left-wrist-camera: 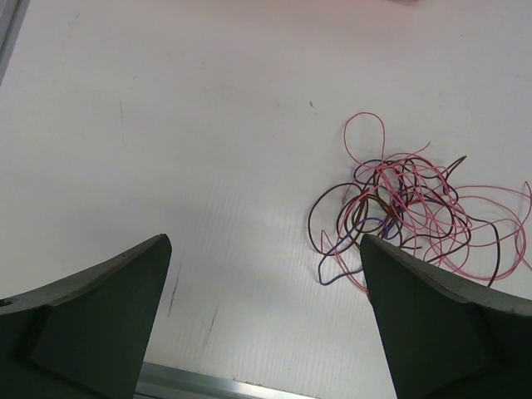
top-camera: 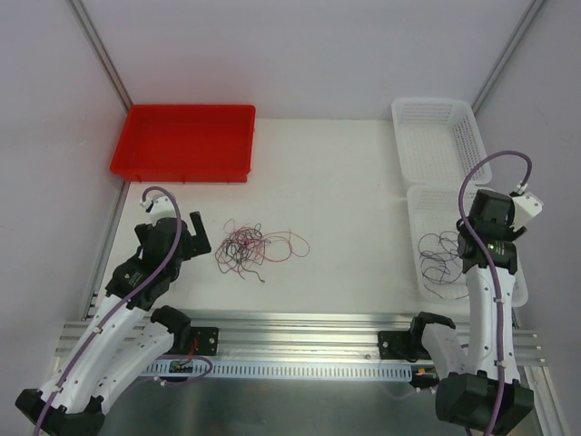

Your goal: Untangle the cables

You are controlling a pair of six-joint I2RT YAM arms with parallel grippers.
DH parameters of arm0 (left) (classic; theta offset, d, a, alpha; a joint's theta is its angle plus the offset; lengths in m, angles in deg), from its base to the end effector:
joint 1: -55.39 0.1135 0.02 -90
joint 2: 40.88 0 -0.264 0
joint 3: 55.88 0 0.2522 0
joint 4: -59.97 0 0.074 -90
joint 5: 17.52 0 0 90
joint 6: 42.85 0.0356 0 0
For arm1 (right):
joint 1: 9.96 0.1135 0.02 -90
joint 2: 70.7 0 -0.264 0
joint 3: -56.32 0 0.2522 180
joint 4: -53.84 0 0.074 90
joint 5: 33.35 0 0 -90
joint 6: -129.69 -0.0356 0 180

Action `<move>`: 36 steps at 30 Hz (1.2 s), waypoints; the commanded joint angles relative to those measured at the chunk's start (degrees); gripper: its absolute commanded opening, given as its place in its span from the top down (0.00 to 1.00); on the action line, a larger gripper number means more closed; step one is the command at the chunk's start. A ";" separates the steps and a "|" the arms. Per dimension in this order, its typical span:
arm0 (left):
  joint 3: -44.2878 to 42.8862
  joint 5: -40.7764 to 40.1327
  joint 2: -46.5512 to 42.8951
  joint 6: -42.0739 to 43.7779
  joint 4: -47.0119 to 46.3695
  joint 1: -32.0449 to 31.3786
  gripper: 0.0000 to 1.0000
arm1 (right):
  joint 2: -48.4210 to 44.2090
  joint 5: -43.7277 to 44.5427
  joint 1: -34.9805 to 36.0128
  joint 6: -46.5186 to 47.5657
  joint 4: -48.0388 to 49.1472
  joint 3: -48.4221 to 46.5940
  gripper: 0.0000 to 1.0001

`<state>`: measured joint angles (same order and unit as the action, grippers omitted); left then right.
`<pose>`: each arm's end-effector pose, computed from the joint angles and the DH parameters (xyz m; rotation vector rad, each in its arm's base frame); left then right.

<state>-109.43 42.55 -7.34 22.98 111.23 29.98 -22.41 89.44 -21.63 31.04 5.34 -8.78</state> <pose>0.1219 -0.0383 0.2913 -0.2813 2.0176 0.0134 0.1667 -0.0541 0.3289 0.6967 1.9696 -0.6367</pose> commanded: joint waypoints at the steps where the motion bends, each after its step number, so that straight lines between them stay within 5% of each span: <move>1: 0.06 1.63 0.21 1.49 -1.90 0.36 0.01 | 0.22 -2.30 -1.35 -6.21 -3.13 1.85 0.31; 3: 0.15 2.51 0.39 1.66 -2.25 0.36 0.01 | -0.65 -4.39 -1.35 -5.16 -3.23 1.67 0.15; 7: 0.42 5.14 1.17 2.45 -3.04 0.36 0.01 | -2.41 -16.24 -0.82 -0.68 -3.14 -1.05 0.03; 13: 0.15 12.25 5.65 3.68 -4.36 0.36 0.01 | -1.80 -35.59 11.55 0.03 1.41 -2.90 0.03; 17: -0.46 15.95 9.78 4.48 -4.45 0.36 0.01 | 2.93 -37.28 31.11 -1.02 7.31 -2.81 0.06; 23: -0.90 18.42 14.87 4.04 -4.71 0.45 0.06 | 18.11 -34.65 50.38 -0.76 16.19 -6.66 0.08; 36: -2.31 24.48 24.73 4.30 -4.71 1.94 0.22 | 51.52 -38.68 64.22 -2.78 29.11 -21.52 0.10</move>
<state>-109.45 64.91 16.93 26.63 106.99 31.11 24.23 52.59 41.39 28.94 29.71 -25.96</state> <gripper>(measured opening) 0.784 0.904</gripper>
